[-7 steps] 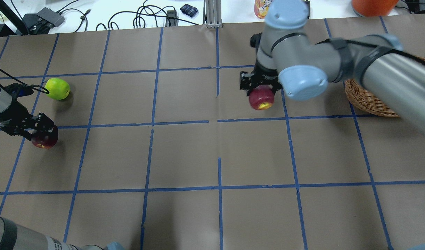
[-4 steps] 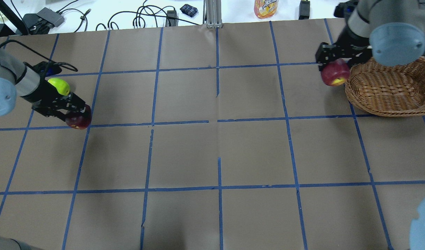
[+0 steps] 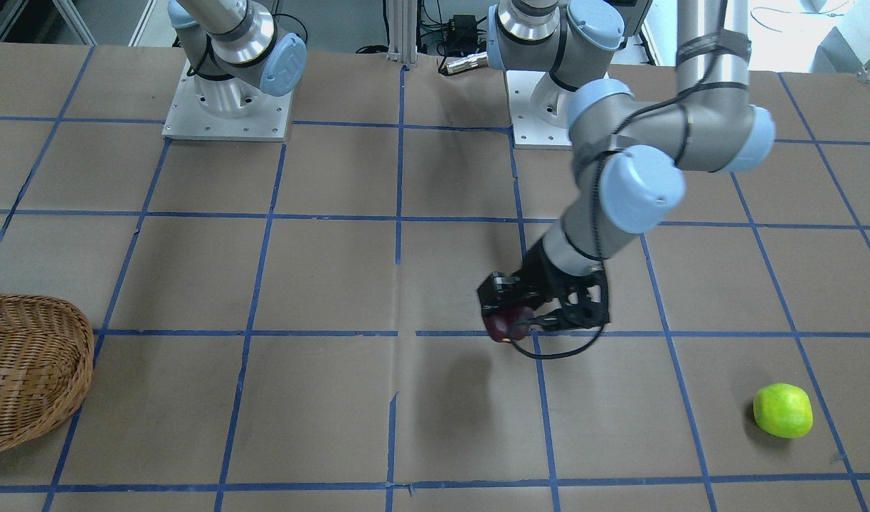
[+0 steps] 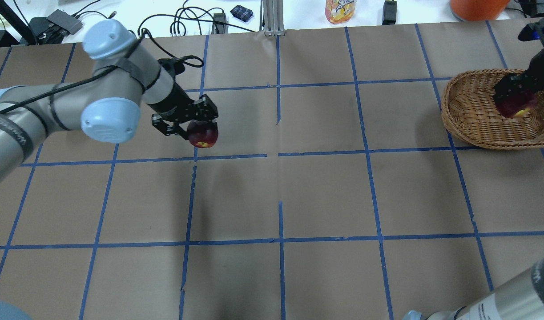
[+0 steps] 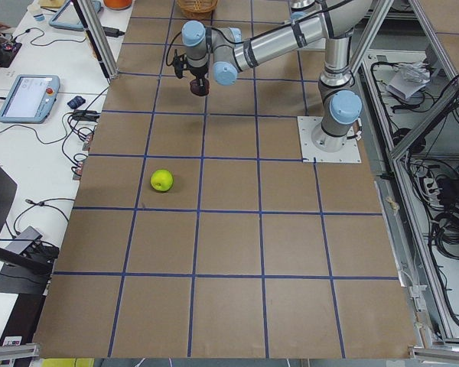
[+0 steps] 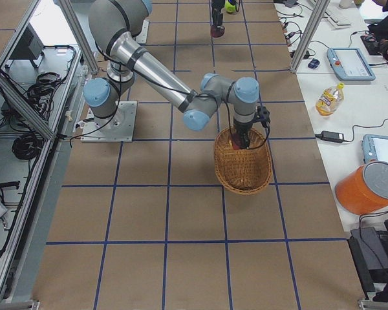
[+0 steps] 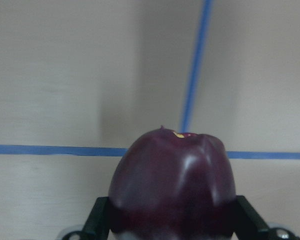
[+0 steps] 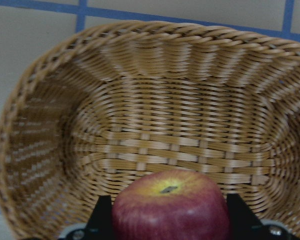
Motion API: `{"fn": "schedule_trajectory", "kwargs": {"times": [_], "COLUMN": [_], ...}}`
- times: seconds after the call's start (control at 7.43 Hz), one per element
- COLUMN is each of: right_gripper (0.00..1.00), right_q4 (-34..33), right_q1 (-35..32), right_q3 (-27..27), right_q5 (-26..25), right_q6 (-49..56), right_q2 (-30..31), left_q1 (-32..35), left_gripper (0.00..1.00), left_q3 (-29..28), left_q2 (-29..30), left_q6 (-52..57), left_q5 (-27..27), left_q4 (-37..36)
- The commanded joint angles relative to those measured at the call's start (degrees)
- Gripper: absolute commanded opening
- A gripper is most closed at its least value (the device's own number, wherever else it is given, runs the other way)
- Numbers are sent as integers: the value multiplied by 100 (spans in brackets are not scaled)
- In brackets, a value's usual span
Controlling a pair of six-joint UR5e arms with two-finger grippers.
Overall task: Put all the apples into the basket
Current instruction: 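Carry the light red apple into the basket while the left lifts the dark apple, then set the dark apple at center with the left gripper while the right withdraws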
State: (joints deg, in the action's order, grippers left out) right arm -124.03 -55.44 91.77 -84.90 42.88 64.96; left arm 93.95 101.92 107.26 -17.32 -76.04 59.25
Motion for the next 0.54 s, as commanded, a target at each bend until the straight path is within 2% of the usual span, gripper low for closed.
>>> {"fn": "schedule_trajectory", "kwargs": {"times": [0.0, 0.13, 0.27, 0.4], "right_gripper": [64, 66, 92, 100], "right_q4": [-332, -341, -245, 8], "right_q1": [629, 718, 719, 719], "right_q3": [-333, -509, -719, -826], "right_q5": [325, 377, 413, 404], "right_q6": [886, 975, 1002, 994], "right_q2": [-588, -816, -897, -880], "left_q1": [1375, 1598, 1739, 1897], "left_gripper": [4, 4, 5, 46], "left_q3": [11, 20, 29, 3], "left_q2": [416, 627, 899, 1102], "left_q6": [-1534, -1555, -1607, -1712], "left_q5": [-42, -43, -51, -51], "left_q4": [-912, -1351, -1764, -1803]}}
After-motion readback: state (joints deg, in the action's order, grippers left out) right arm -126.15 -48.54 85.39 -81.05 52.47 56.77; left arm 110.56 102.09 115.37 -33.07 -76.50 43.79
